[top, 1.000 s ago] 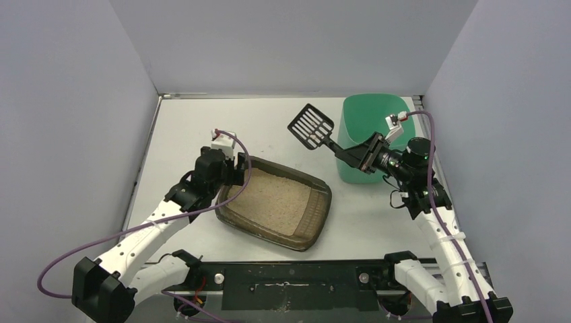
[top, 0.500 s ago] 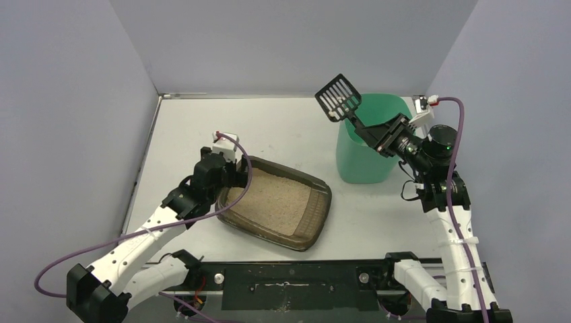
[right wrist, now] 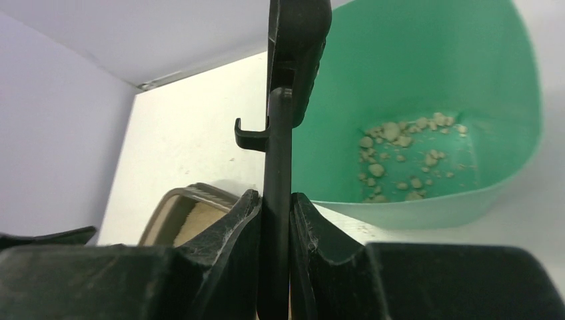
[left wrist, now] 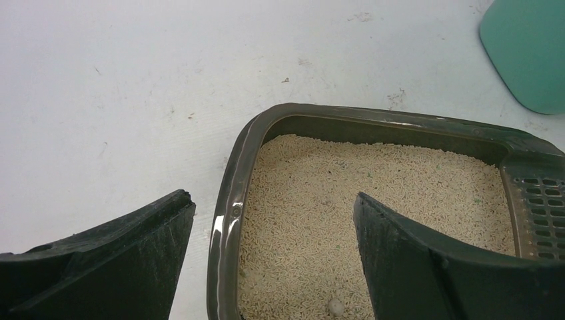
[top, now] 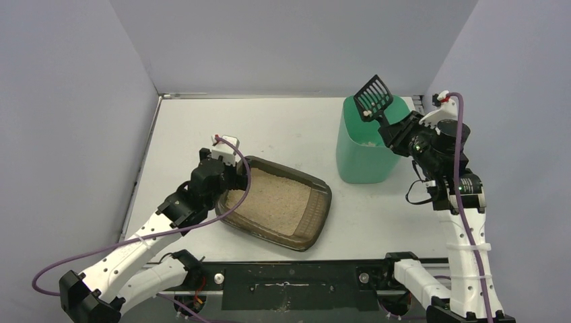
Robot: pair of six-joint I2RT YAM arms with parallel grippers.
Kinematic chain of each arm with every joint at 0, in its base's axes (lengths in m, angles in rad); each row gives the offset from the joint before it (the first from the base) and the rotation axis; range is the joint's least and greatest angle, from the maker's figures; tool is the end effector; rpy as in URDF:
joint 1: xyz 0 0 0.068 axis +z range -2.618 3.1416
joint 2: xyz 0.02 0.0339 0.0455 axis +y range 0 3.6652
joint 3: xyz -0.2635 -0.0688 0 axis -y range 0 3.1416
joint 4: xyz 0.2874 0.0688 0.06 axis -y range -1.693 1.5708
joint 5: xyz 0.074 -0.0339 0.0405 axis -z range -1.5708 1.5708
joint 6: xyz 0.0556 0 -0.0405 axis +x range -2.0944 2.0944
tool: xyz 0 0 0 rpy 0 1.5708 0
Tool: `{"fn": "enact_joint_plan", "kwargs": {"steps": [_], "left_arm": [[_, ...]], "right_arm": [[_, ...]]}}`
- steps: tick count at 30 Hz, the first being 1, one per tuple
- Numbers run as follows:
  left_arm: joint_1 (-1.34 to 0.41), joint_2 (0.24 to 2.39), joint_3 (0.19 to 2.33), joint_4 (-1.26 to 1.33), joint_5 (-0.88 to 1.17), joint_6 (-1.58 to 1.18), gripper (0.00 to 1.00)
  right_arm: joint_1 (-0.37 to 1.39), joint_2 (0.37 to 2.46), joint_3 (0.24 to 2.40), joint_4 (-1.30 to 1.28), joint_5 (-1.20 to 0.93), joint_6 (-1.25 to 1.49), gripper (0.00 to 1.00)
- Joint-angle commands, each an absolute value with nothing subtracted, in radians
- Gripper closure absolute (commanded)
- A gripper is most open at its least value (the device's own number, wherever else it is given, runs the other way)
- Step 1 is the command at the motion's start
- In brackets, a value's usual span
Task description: Clean the litter box
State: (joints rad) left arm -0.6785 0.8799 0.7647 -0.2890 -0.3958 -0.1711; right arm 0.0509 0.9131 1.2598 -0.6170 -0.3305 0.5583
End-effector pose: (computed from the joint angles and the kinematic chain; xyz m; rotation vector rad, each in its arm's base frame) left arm 0.2156 -0.1463 0.2939 0.2371 1.9315 -0.1722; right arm 0.2296 0.0298 0.4423 0.2402 1.8736 0.7256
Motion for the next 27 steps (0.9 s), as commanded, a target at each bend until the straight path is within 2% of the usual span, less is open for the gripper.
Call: {"fn": "enact_joint_plan", "kwargs": {"steps": [1,12,18,27], "left_arm": [[-0.7,0.862,0.785,-0.278,-0.425,-0.156,0.12],[-0.708,0.868,0.785,-0.279,-0.449,-0.152,0.08],[-0.709,0.87,0.784,-0.278,-0.453,-0.153,0.03],[-0.709,0.872,0.781,-0.278,-0.462,-0.153,0.03]], "right_arm": [[0.043,0.928,1.333,-0.704,-0.167,0.403,1.0],[0.061,1.001,1.394,-0.797,-0.057,0.09,1.0],[0.18,1.025,1.402,-0.815,0.151,-0.104,1.0],[0.327,1.014,1.357,-0.775,0.41,-0.456,1.0]]}}
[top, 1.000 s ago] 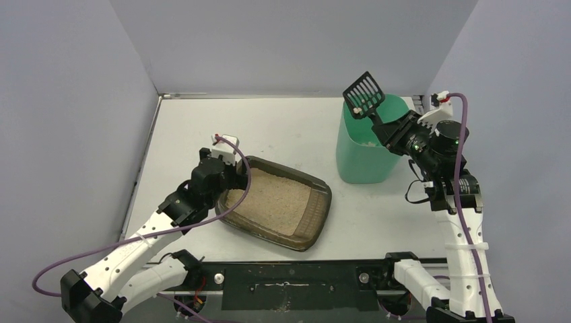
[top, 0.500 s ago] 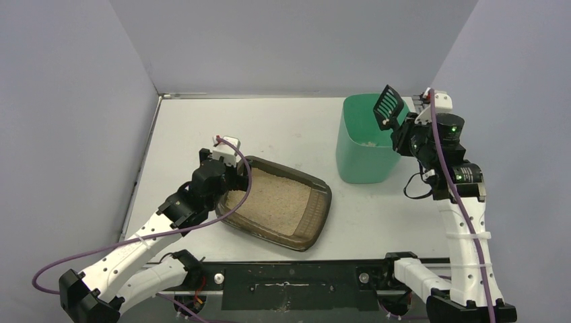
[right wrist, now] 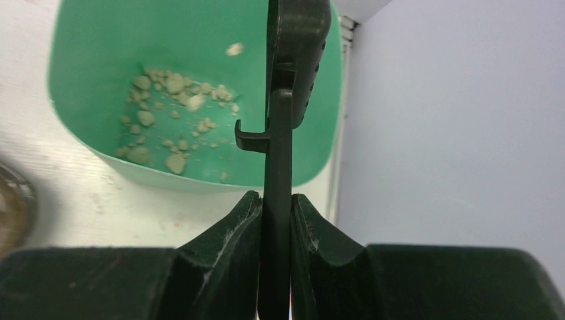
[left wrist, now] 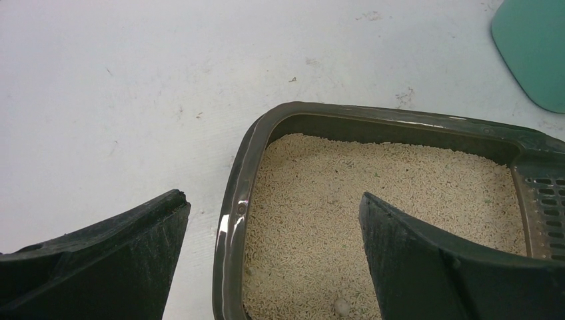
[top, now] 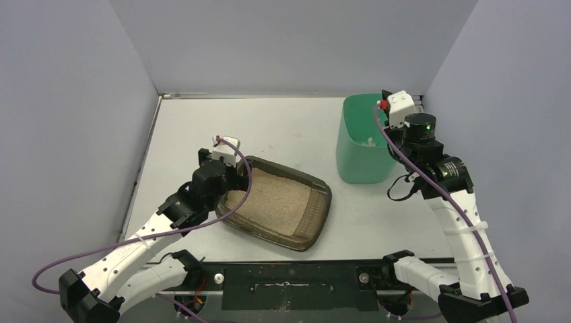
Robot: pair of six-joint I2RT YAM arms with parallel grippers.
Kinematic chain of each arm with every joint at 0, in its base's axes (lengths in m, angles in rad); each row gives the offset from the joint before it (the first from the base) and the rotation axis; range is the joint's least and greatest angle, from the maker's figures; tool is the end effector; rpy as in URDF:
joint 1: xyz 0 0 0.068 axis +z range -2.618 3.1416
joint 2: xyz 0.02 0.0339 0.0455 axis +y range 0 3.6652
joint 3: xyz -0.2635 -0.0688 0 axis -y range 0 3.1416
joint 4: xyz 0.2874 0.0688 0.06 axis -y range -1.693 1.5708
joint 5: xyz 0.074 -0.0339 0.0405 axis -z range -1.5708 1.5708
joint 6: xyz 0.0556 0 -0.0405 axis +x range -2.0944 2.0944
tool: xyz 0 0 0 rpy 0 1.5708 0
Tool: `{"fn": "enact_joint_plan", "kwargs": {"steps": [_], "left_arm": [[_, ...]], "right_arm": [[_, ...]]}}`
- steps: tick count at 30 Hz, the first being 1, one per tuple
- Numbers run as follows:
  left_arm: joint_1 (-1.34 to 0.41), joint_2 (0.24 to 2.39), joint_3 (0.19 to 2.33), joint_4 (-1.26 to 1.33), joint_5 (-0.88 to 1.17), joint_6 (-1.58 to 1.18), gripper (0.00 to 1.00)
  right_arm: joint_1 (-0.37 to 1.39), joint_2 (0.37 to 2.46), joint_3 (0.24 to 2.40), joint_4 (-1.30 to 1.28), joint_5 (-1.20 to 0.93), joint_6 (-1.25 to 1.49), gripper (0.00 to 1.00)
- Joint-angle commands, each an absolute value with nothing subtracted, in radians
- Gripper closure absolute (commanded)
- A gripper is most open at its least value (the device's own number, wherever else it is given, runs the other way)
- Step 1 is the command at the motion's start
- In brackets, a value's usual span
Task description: Clean the litter box
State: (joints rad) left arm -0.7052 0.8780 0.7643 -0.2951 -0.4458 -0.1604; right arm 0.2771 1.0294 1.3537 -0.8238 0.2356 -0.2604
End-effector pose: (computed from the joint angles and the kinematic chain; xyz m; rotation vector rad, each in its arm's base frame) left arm 0.2120 -0.1490 0.2939 0.2412 1.9249 -0.1336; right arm 0.2439 0.0559 0.4264 -0.4072 2.0229 -0.2334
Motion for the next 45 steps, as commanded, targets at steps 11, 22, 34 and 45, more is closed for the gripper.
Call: {"fn": "enact_joint_plan", "kwargs": {"steps": [11,22,34,45], "left_arm": [[-0.708,0.875,0.778,-0.273,-0.455,-0.147,0.03],[-0.708,0.872,0.777,-0.272,-0.458,-0.147,0.03],[-0.707,0.883,0.777,-0.277,-0.467,-0.147,0.03],[-0.701,0.897,0.779,-0.279,-0.469,-0.147,0.03]], "right_arm": [[0.548,1.086,1.345,-0.827,0.671,-0.617,1.0],[0.608,1.128,1.439,-0.837,0.656,-0.479,1.0],[0.61,1.054,1.475,-0.786,0.557,-0.376,1.0],[0.61,1.017,1.535,-0.673,0.251,-0.225,1.0]]}}
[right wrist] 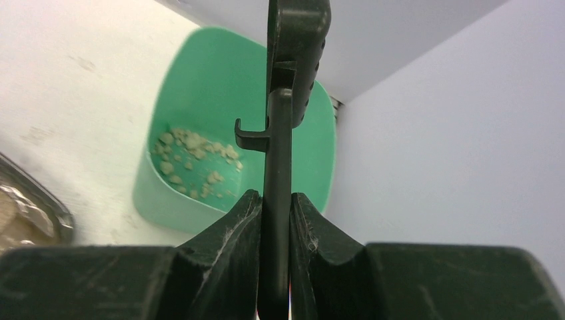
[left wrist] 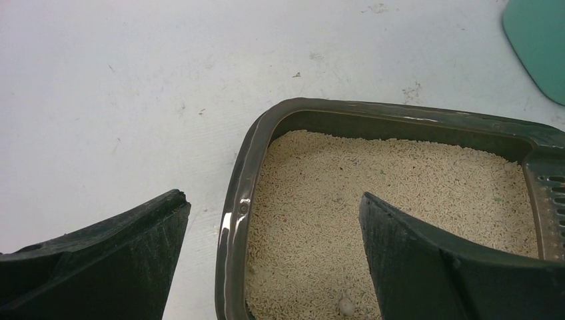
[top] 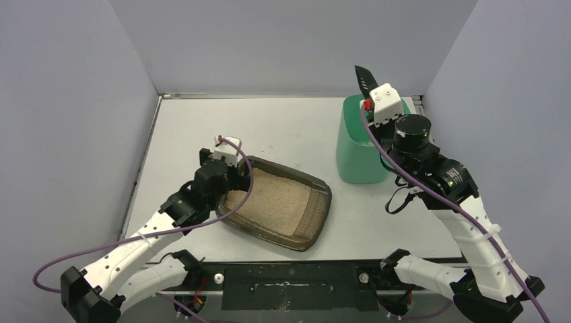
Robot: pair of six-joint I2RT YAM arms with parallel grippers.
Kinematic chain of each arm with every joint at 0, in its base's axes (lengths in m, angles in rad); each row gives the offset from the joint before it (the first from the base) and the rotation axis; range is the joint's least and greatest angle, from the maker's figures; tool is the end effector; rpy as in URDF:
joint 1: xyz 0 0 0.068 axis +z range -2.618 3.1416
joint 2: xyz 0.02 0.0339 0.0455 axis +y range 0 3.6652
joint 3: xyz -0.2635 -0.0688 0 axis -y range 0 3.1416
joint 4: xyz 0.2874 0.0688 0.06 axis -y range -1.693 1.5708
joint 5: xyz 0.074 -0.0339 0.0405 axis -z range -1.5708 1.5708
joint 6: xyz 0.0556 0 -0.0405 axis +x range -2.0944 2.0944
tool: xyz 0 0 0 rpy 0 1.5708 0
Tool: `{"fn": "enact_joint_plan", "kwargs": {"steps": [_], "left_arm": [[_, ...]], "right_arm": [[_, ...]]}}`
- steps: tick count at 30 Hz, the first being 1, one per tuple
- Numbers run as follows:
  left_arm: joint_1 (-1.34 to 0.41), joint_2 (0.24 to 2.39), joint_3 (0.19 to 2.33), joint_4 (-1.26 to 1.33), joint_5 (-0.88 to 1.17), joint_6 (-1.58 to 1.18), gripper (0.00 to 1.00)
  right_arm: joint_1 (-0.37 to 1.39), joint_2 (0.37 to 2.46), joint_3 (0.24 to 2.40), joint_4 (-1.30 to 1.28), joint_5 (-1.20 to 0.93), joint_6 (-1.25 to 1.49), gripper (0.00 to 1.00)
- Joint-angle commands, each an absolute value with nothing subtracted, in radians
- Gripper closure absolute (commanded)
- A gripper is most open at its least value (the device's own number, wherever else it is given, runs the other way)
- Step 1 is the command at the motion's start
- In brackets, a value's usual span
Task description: Clean the litter box
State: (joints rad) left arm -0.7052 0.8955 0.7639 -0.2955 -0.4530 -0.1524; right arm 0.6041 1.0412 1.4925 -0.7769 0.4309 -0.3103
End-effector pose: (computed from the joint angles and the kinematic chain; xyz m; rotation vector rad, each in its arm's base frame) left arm 0.2145 -0.1506 0.2896 0.2517 1.9378 -0.1121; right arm 0.2085 0.1157 0.4804 -0.5553 1.7865 -0.2059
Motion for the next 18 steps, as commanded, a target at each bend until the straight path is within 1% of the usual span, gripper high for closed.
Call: {"fn": "enact_joint_plan", "kwargs": {"steps": [1,6,8,13,18], "left_arm": [[-0.7,0.897,0.778,-0.281,-0.469,-0.146,0.03],[-0.699,0.908,0.777,-0.283,-0.471,-0.143,0.03],[-0.698,0.917,0.78,-0.289,-0.478,-0.143,0.03],[-0.694,0.927,0.78,-0.298,-0.52,-0.147,0.03],[-0.69,0.954,0.784,-0.323,-0.558,-0.162,0.03]], "right_arm": [[0.61,1.02,1.535,-0.663,0.203,-0.21,1.0],[0.612,1.043,1.509,-0.603,-0.06,-0.154,1.0],[0.612,1.055,1.498,-0.589,-0.135,-0.137,1.0],[0.612,1.086,1.456,-0.599,-0.261,-0.118,1.0],[0.611,1.13,1.406,-0.639,-0.31,-0.073,1.0]]}}
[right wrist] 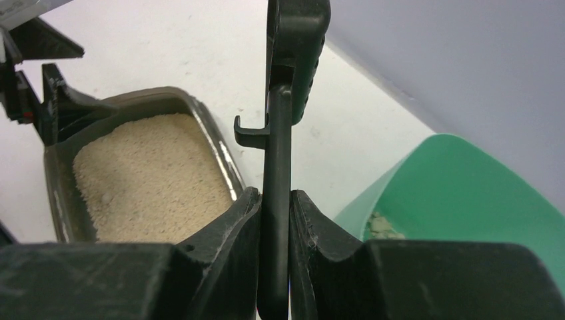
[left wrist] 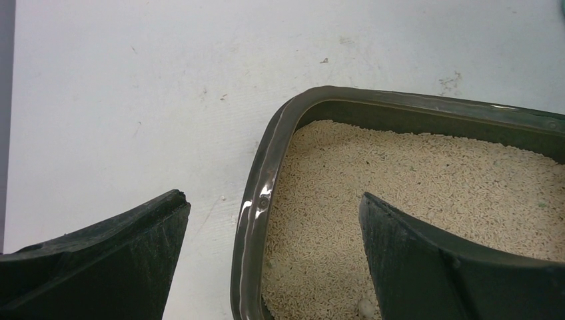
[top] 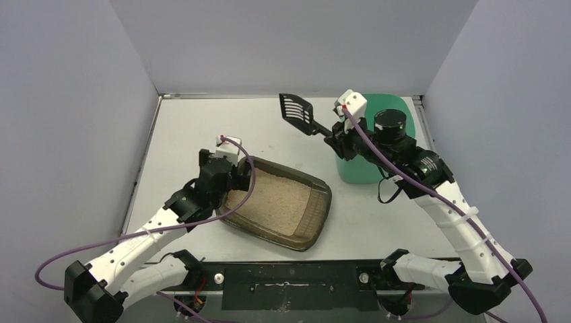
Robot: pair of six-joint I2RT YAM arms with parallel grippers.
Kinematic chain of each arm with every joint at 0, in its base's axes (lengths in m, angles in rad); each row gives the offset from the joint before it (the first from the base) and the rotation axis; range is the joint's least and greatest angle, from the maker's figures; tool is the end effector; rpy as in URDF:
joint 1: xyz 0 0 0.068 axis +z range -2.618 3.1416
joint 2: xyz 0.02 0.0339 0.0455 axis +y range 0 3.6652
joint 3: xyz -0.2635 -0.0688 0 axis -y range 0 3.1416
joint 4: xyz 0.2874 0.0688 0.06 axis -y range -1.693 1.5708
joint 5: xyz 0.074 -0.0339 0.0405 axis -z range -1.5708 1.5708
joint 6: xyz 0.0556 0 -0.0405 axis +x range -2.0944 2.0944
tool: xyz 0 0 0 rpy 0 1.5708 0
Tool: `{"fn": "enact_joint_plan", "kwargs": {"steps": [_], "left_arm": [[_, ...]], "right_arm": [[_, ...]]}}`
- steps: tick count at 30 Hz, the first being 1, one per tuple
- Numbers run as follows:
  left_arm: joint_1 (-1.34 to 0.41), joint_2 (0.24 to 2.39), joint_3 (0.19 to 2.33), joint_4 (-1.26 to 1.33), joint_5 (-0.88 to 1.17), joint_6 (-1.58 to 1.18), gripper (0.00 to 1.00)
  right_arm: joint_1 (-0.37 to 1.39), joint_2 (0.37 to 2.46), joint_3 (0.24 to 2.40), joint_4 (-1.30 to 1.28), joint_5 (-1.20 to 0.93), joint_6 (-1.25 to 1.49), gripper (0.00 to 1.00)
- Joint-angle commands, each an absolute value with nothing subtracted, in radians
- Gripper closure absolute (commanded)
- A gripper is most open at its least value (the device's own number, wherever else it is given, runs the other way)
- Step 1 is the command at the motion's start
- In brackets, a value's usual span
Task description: Clean the litter box
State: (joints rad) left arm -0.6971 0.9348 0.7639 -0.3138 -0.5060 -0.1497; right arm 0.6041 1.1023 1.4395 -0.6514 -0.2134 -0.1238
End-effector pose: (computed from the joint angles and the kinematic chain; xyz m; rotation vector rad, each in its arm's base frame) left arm 0.2208 -0.1497 0.2786 0.2361 1.9766 -0.0241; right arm 0.2192 0.1656 0.4606 -0.8172 1.7287 0.5278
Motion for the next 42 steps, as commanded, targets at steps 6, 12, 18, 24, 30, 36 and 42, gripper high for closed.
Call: {"fn": "enact_joint_plan", "kwargs": {"steps": [6,12,18,24,30,36,42], "left_arm": [[-0.689,1.021,0.82,-0.396,-0.574,-0.237,0.03],[-0.678,1.051,0.805,-0.48,-0.569,-0.349,0.03],[-0.576,1.116,0.772,-0.515,-0.428,-0.45,0.06],[-0.523,1.155,0.739,-0.463,-0.377,-0.489,0.1],[-0.511,1.22,0.755,-0.427,-0.34,-0.501,0.2],[-0.496,1.311,0.812,-0.406,-0.341,-0.487,0.4],[-0.488,1.37,0.89,-0.389,-0.354,-0.48,0.65]], "right_arm": [[0.611,1.166,1.31,-0.655,-0.393,-0.027,1.0],[0.611,1.167,1.206,-0.633,-0.5,-0.008,1.0],[0.607,1.162,1.101,-0.564,-0.607,0.019,1.0],[0.599,1.166,0.972,-0.399,-0.679,0.147,1.0],[0.594,1.203,0.866,-0.208,-0.713,0.316,1.0],[0.585,1.234,0.775,-0.049,-0.675,0.448,1.0],[0.567,1.277,0.703,0.094,-0.658,0.576,1.0]]}}
